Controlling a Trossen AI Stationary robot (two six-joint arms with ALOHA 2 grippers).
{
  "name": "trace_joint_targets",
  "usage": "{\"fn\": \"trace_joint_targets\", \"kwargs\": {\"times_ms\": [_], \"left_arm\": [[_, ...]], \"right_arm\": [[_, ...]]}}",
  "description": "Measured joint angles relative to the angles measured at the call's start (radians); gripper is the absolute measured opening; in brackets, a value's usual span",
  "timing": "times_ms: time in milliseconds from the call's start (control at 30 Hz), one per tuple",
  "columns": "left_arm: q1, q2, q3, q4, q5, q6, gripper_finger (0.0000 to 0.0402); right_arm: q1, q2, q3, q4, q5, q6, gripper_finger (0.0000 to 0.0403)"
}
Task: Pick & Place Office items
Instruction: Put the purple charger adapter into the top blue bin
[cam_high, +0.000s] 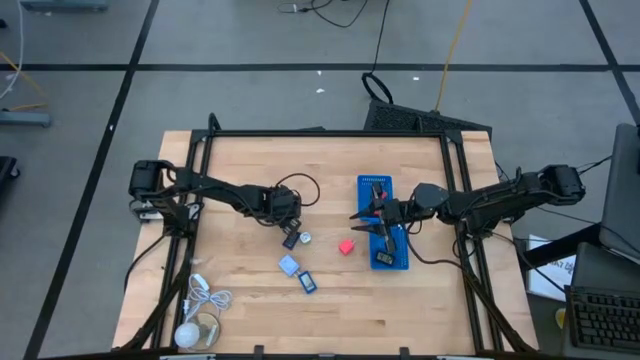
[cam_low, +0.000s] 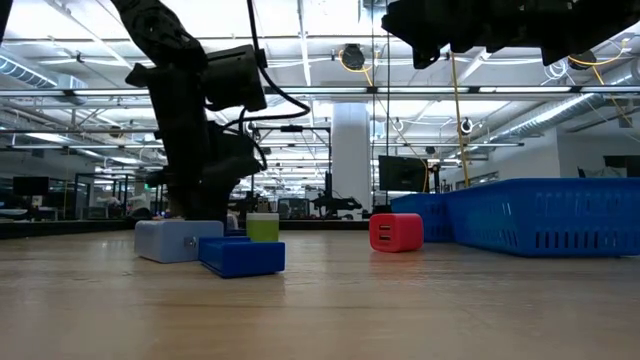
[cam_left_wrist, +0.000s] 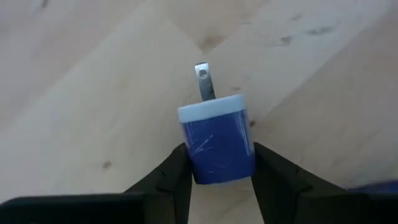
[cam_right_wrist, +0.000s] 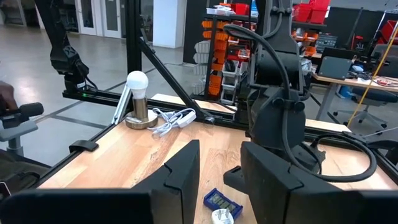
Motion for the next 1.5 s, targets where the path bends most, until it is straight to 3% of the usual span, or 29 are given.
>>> {"fn": "trace_joint_targets", "kwargs": {"times_ms": [133,300,500,667,767,1033,1500], "left_arm": [[-0.008,-0.038,-0.004,-0.004,-0.009,0.111,0.0135],[-0.042,-0.162,-0.003,0.046,-0.023,0.193,0.0133],[-0.084,-0.295,-0.002,0.216,0.151,0.258,0.0133],[-0.102,-0.332,-0.003,0.346,0.363,0.298,0.0133],[-0.102,-0.338,-0.002,0.386,0.427,0.302,0.0133],[-0.100,-0.339,-0.002,0.407,0.443,0.302,0.0133],[-0.140,-0.325,-0.002,0.452,0.480,0.274,0.0133]], "right_arm": [[0.000,0.000,0.000,0.000,0.030,0.000,0.0105],[0.000,0.009,0.000,-0.007,0.153,-0.005,0.0105],[0.017,0.141,0.001,0.082,0.155,-0.115,0.0117],[0.021,0.308,0.021,0.286,0.162,-0.177,0.0163],[0.023,0.363,0.072,0.293,0.206,-0.206,0.0199],[0.056,0.461,0.204,0.173,0.204,-0.296,0.0260],[0.083,0.546,0.289,0.172,0.207,-0.394,0.0230]]}}
